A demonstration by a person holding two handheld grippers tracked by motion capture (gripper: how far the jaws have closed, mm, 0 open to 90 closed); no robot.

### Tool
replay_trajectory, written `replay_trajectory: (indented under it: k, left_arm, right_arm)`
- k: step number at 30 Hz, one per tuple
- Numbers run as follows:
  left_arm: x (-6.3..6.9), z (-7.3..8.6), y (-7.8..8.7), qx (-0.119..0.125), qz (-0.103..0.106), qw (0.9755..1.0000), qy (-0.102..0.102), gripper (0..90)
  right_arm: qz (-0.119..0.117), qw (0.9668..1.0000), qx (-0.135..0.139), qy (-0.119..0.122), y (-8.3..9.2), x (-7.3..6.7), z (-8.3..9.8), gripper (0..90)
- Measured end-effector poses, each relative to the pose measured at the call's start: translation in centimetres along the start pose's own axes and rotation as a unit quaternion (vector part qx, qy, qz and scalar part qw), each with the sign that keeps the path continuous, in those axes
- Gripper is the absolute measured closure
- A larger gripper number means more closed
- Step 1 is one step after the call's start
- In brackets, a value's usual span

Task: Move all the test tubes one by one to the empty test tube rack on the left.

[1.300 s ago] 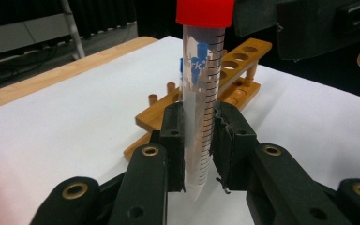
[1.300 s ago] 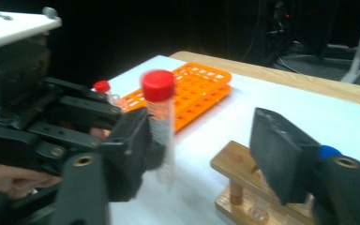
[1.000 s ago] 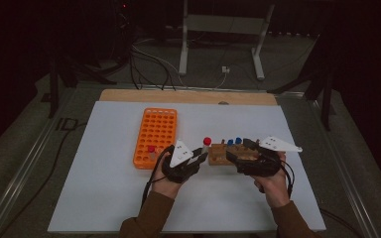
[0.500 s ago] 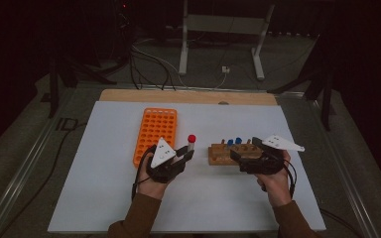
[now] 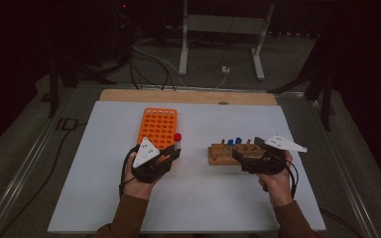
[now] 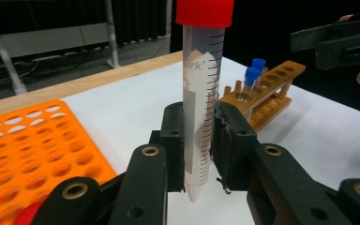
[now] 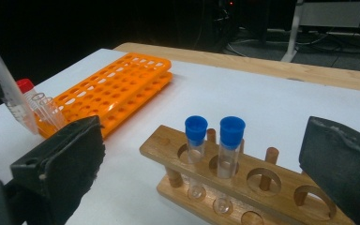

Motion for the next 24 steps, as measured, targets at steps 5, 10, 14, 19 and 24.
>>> replay_trajectory:
  k: [5,10,14,19,24]
  left_arm:
    - [-1.0,0.3,1.1,0.003,-0.014,0.9998,0.011,75.9]
    - [-2.0,0.7,2.0,0.0,-0.035,0.9993,0.013,75.9]
    - [-2.5,1.1,2.3,-0.003,-0.049,0.9987,0.017,75.9]
    - [-3.3,1.4,2.9,-0.003,-0.06,0.9979,0.026,75.9]
    - [-4.2,2.0,3.3,-0.004,-0.075,0.9965,0.038,75.9]
  right_arm:
    - [0.001,1.0,0.002,-0.004,0.1,0.1,0.0,0.4]
    - [0.003,1.0,0.004,-0.006,0.2,0.2,0.0,0.4]
    - [0.003,1.0,0.004,-0.007,0.2,0.3,0.0,0.4]
    - [0.004,0.9999,0.005,-0.009,0.3,0.3,0.0,0.4]
    - [0.004,0.9999,0.006,-0.01,0.3,0.4,0.0,0.4]
Point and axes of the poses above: each handheld gripper's, and its own axes: y roughly backward along the jaws, z roughly out of its underside, x roughly to its right, the point moved 1 cm from there along -y, roughly forward along the jaws, and after that the axes turned 10 degrees about -x, right-handed, at the moved point
